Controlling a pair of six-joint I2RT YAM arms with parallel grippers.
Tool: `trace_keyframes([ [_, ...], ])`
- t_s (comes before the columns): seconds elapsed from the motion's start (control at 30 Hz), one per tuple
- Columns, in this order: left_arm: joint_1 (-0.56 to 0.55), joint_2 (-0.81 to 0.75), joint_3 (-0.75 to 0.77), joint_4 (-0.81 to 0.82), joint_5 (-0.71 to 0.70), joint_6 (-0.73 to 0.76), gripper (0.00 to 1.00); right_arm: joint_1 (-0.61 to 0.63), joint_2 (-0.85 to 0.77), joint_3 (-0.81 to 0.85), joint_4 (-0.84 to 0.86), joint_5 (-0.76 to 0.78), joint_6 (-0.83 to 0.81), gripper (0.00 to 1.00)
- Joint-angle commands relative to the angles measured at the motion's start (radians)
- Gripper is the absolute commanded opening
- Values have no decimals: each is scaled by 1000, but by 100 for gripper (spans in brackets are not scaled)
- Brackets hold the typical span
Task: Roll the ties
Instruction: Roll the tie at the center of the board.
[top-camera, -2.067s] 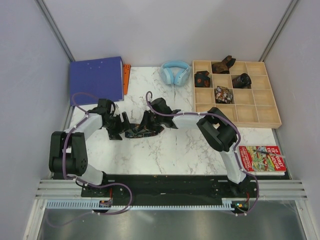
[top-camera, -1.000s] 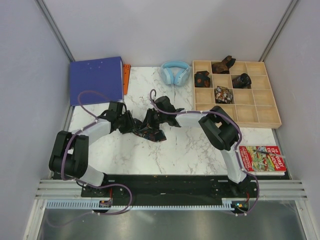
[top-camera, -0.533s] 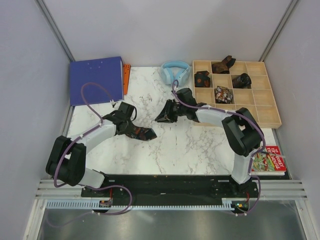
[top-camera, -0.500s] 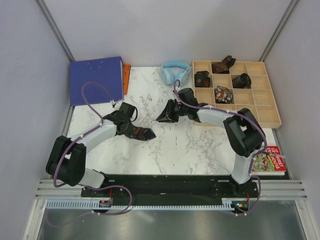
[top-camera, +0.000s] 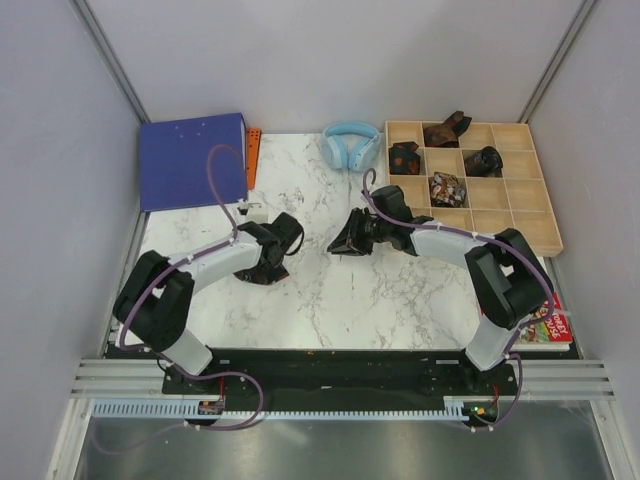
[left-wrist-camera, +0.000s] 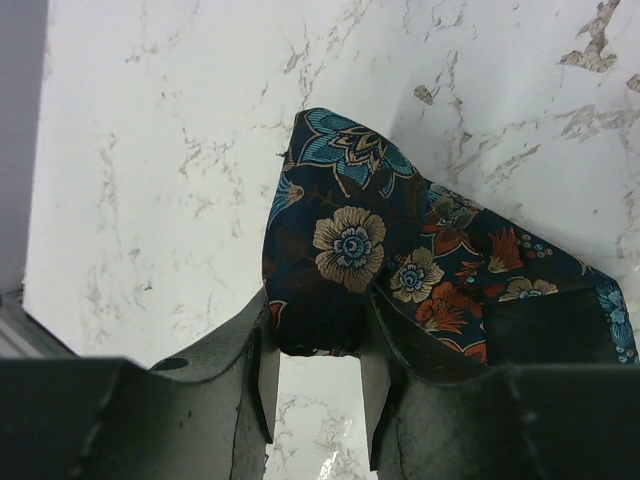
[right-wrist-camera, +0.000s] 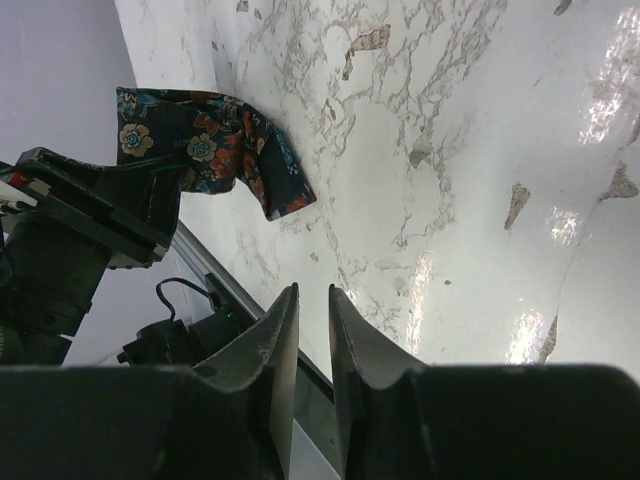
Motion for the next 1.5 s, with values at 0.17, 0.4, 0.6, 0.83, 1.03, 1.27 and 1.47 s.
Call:
trace_keyframes([
  [0.17,-142,219,174,-242,-279,-164,19,-23,-68,-43,26,-20,-16,26],
  [0.4,-234,422,304,-612,-391,-501,10,-31,-94,-69,32,-21,-11,25],
  [0.6,-322,450,312,-700,-418,-554,7,-33,-103,-72,35,-23,-8,26],
  [0.83,-348,425,260,-476,-332,-208,2,-39,-108,-69,35,-26,-4,26],
  [1.03,-357,307,142,-68,-79,266,2,-37,-122,-77,34,-26,-2,27],
  [1.27,-357,224,79,102,125,552,6,-45,-140,-84,20,-26,-11,27],
  [1.47,-357,204,51,127,112,604,10,-48,-142,-86,12,-24,-17,27],
])
